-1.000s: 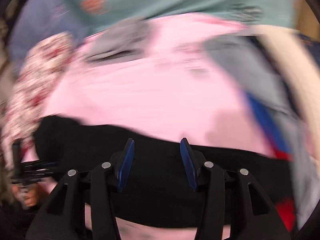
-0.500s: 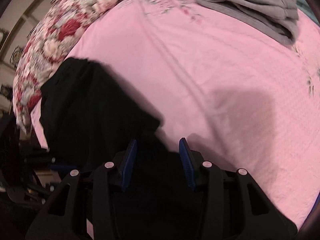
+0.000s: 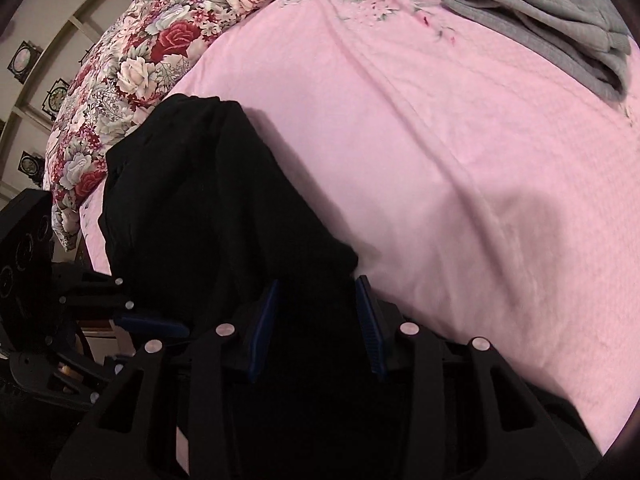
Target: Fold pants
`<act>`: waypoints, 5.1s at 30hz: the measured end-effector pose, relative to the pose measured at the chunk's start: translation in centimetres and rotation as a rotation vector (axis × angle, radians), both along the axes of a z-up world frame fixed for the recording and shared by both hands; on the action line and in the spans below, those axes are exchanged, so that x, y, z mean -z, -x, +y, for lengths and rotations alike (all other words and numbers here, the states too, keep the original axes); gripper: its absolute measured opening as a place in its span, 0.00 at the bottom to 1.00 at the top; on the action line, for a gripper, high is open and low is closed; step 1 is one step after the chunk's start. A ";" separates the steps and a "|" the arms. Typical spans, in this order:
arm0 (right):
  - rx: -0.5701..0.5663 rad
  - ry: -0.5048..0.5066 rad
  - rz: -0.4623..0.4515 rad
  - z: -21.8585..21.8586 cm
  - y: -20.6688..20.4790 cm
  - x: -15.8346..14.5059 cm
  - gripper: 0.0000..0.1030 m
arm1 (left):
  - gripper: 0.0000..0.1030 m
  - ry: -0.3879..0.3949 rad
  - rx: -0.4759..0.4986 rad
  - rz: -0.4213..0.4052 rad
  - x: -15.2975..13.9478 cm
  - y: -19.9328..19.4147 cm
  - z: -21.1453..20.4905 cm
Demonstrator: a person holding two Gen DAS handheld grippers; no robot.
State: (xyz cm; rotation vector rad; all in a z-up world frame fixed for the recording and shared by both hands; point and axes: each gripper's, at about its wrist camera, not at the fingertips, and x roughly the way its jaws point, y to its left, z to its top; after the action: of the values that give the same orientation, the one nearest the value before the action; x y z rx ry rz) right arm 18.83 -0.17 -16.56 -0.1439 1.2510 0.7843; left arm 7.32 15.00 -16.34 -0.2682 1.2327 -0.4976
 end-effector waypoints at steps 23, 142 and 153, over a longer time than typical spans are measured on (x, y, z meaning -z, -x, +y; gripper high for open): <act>0.078 0.111 -0.132 1.1 -6.7 -1.0 0.44 | 0.33 -0.047 0.009 -0.031 -1.4 -0.7 -0.2; 1.064 -0.152 -0.330 -34.5 17.3 -7.8 0.17 | 0.14 -0.123 -0.274 -0.081 -3.2 -4.9 -3.2; 0.667 -0.003 -0.351 -17.8 10.8 -8.6 0.17 | 0.15 0.019 -0.358 -0.011 0.9 -3.7 4.3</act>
State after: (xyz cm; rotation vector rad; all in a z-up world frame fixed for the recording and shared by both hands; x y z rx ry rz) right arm 7.99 -17.92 -8.00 0.1330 0.8777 0.1687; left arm 11.04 19.32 -17.27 -0.4913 1.1378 -0.2004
